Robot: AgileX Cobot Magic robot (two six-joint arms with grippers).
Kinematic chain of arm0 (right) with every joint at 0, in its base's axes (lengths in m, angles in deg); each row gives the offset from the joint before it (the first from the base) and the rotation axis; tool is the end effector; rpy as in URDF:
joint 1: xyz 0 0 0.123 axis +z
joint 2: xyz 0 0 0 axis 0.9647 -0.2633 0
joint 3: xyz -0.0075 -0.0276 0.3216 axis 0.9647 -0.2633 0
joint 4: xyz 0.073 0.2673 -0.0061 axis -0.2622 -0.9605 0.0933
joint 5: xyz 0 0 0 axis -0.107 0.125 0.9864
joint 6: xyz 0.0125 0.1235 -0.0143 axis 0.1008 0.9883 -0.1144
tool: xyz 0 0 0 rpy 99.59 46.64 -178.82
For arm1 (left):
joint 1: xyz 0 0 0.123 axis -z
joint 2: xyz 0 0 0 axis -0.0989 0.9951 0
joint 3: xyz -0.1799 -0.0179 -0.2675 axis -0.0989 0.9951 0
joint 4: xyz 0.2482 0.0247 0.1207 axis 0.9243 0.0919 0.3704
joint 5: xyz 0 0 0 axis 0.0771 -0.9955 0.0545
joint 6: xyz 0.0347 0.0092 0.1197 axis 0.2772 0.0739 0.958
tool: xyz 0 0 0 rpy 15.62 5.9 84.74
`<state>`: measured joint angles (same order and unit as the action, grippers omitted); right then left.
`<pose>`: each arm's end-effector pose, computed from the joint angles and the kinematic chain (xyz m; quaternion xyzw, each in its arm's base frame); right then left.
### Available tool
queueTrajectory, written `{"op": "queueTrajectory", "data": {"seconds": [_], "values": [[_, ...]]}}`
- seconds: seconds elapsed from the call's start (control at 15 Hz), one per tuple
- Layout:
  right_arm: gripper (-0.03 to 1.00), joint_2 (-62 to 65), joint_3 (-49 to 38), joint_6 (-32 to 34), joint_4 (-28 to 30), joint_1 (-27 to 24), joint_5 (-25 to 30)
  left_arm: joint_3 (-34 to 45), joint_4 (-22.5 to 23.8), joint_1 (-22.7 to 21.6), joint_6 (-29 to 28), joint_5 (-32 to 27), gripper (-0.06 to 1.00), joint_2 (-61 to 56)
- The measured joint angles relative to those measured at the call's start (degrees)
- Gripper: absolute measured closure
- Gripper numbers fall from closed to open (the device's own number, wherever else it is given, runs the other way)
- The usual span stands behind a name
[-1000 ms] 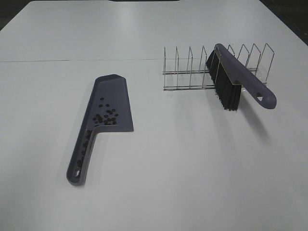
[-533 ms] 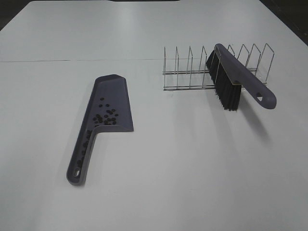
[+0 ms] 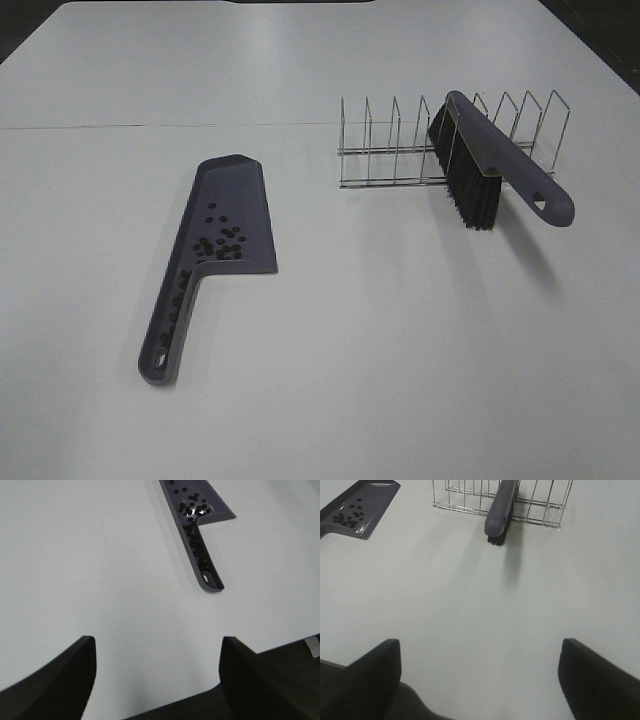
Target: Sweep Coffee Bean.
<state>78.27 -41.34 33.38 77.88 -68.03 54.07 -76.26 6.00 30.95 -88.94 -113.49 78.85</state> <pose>0.0092 0.0094 0.2560 -0.1045 0.8676 0.0369 0.4848 0.0467 -0.0165 0.2736 0.1314 0.9056 -0.0967 0.3915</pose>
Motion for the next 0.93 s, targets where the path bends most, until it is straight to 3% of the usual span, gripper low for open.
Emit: {"op": "queueTrajectory", "data": {"seconds": [0.4, 0.93], "values": [[0.21, 0.00, 0.00, 0.00, 0.00, 0.00, 0.00, 0.06, 0.80, 0.00, -0.69, -0.06, 0.31, -15.24], [0.21, 0.00, 0.00, 0.06, 0.00, 0.00, 0.00, 0.34, 1.89, 0.00, -2.18, -0.11, 0.31, -16.16]]}}
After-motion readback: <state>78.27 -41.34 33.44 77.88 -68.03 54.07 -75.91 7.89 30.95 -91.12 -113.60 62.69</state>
